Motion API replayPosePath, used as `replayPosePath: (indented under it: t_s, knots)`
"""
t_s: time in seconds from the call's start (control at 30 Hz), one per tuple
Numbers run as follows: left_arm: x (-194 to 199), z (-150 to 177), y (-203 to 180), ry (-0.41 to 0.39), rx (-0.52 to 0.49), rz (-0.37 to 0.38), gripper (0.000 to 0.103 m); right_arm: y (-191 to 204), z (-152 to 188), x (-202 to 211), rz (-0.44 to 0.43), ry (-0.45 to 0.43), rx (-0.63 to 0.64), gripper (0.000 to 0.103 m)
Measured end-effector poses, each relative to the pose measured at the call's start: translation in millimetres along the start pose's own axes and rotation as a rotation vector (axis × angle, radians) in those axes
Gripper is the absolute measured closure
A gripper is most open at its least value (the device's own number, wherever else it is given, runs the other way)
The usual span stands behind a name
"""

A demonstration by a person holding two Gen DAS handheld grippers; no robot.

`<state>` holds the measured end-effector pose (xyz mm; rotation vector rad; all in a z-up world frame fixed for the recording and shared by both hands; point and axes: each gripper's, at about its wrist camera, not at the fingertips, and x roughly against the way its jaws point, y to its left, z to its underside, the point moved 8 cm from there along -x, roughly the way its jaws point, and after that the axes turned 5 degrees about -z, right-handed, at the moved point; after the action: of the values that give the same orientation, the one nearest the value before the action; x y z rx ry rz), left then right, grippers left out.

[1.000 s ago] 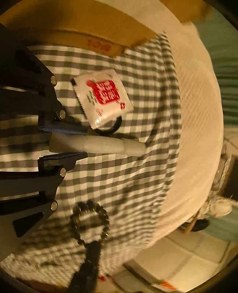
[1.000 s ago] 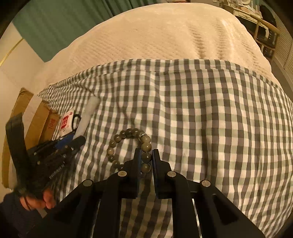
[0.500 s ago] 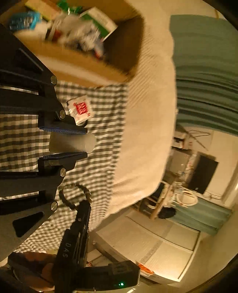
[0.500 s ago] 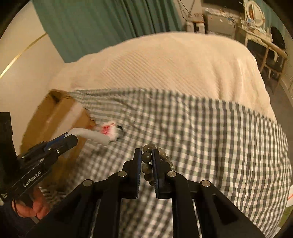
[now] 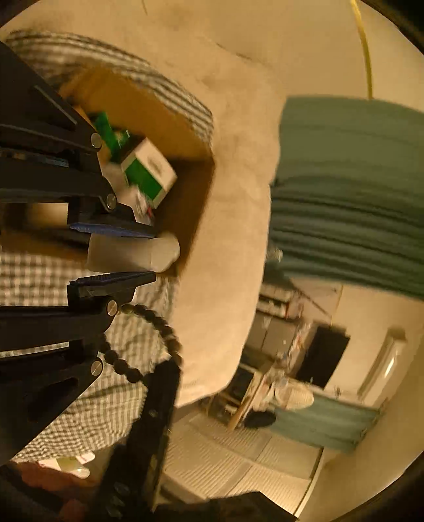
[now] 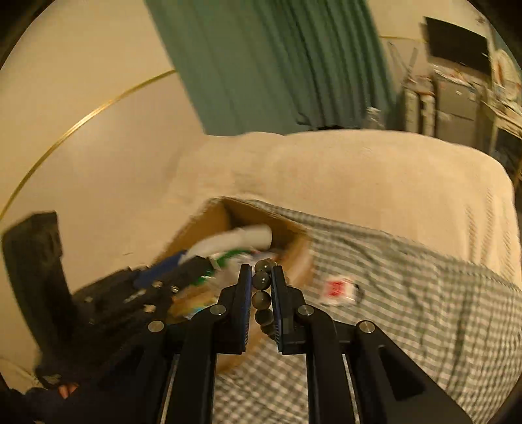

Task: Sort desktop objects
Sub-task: 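Carry the white tube and bead bracelet into the cardboard box and release both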

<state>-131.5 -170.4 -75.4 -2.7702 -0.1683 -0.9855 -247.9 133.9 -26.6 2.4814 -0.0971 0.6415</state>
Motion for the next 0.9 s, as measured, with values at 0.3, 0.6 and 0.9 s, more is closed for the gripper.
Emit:
replayPosePath:
  t_s: [0.3,0.6,0.9]
  knots:
    - [-40.2,41.7,77.8,0.098,0.035,-0.077,0.084,50.7,3.7,-77.1,-0.045,0.076,0.036,0.092]
    - [-60.2,63.5,79.8,0.15,-0.036,-0.118,0.044,27.7,12.4,-116.2,0.006,0.113,0.024,0.066]
    - [-9.9,49.3,3.8,0.033,-0.154,-0.088,0.022,-9.1,9.9,-68.5,0.115,0.042,0.026,0.064]
